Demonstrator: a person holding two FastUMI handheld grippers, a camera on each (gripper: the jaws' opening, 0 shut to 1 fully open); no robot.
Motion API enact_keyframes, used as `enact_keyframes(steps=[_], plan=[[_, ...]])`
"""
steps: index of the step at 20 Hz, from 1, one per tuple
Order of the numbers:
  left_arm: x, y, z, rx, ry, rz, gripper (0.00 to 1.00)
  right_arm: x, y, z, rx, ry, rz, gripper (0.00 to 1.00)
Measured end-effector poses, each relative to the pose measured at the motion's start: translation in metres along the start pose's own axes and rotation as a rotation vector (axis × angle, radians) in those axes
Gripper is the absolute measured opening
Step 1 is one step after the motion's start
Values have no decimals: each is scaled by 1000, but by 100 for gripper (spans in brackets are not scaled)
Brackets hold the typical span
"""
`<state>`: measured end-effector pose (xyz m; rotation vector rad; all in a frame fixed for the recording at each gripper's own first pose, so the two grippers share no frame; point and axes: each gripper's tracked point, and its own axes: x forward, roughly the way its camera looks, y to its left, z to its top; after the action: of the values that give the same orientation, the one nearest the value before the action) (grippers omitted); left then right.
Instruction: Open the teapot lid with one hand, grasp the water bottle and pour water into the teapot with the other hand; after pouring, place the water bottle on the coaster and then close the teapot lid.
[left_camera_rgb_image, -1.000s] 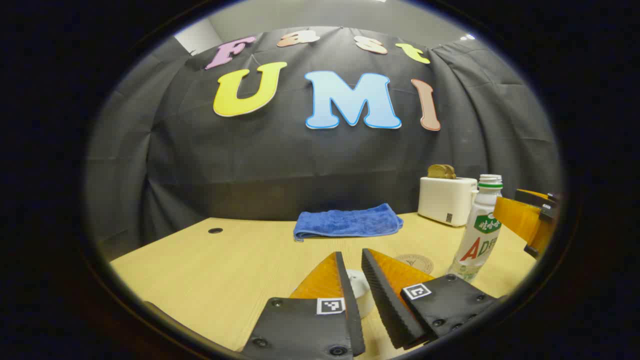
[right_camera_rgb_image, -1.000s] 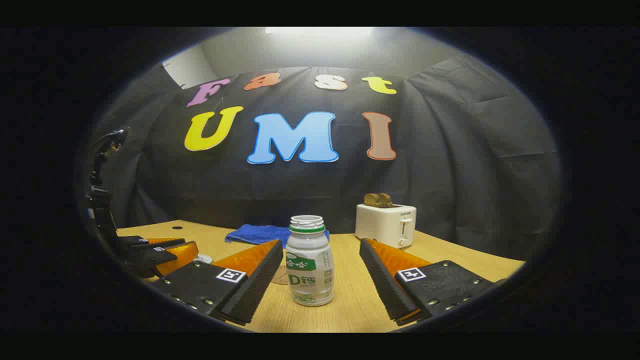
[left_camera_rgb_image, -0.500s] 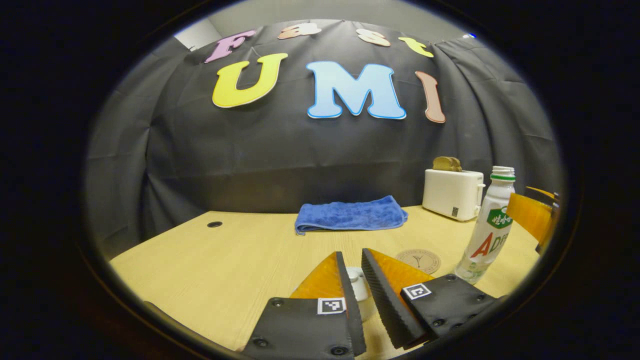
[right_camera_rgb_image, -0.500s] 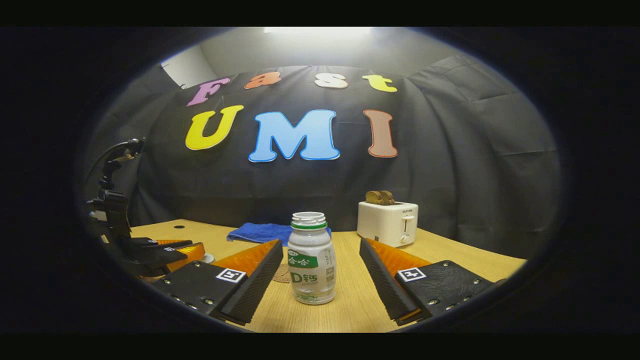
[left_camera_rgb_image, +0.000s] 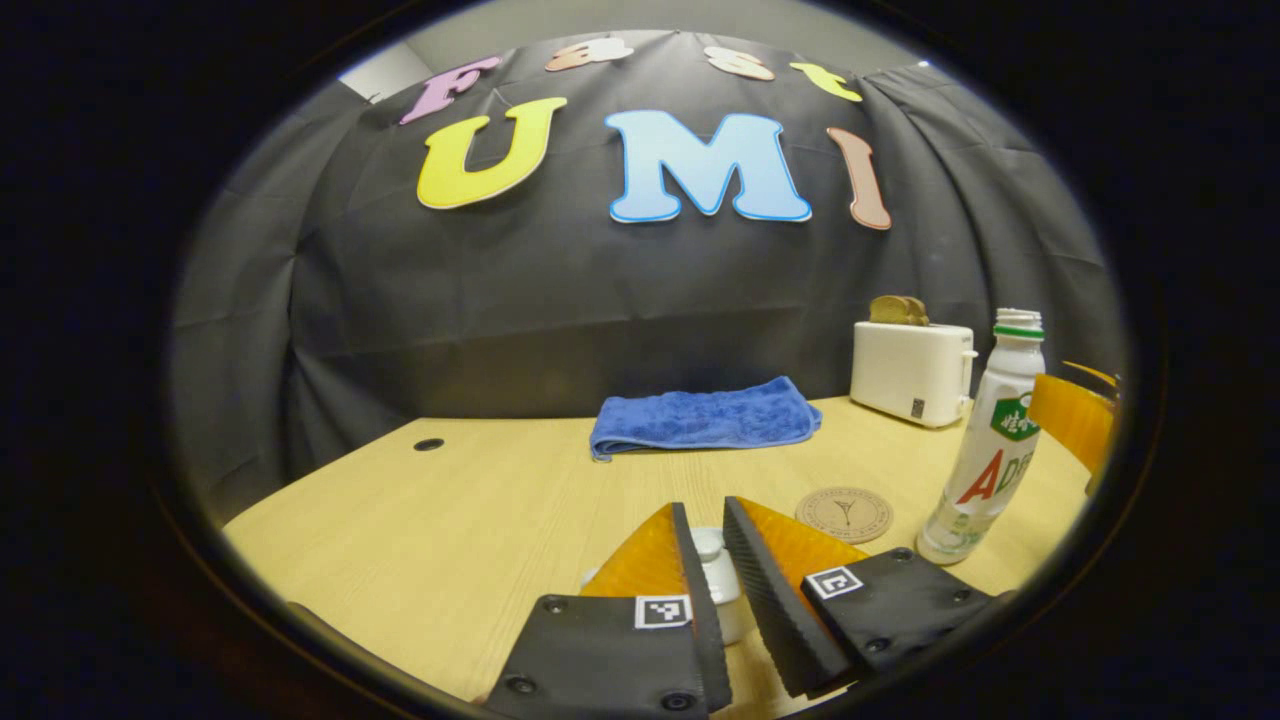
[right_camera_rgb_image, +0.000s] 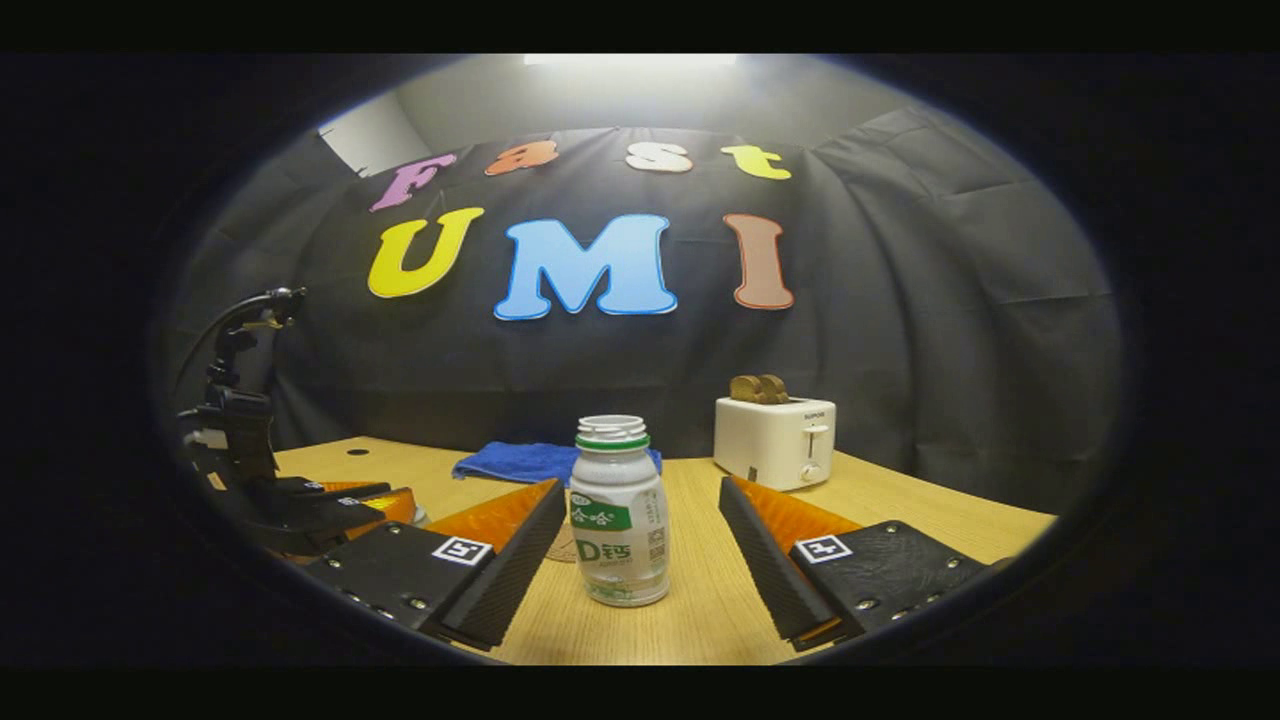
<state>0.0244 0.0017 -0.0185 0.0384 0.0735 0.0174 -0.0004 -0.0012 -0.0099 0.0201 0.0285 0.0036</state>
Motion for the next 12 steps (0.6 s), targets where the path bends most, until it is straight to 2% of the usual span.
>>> enact_keyframes(steps=[1, 2, 3, 4, 5, 6, 7, 10, 11, 12], plan=[[0, 0, -1, 4, 1, 2, 0, 1, -1, -1, 1, 2, 0, 95], [1, 2, -1, 8, 0, 11, 28, 0, -1, -1, 3, 3, 1, 95], [0, 4, -2, 9, 1, 19, 0, 1, -1, -2, 4, 3, 1, 95], [0, 5, -1, 11, 1, 26, 100, 1, -1, -2, 4, 2, 2, 95], [0, 5, -2, 10, 3, 25, 22, 1, 0, -2, 3, 0, 3, 95], [0, 5, -1, 13, 4, 23, 20, 1, 0, -1, 2, 0, 4, 95], [1, 6, -1, 22, 6, 23, 100, 1, 0, -2, 1, 1, 5, 95], [0, 7, 1, 49, 4, 38, 100, 0, 0, -3, 1, 9, 7, 95], [1, 7, 0, 45, 4, 33, 12, 0, 0, -4, 0, 12, 6, 95], [1, 8, 2, 31, 1, 31, 11, 0, 0, -5, 0, 14, 6, 95]])
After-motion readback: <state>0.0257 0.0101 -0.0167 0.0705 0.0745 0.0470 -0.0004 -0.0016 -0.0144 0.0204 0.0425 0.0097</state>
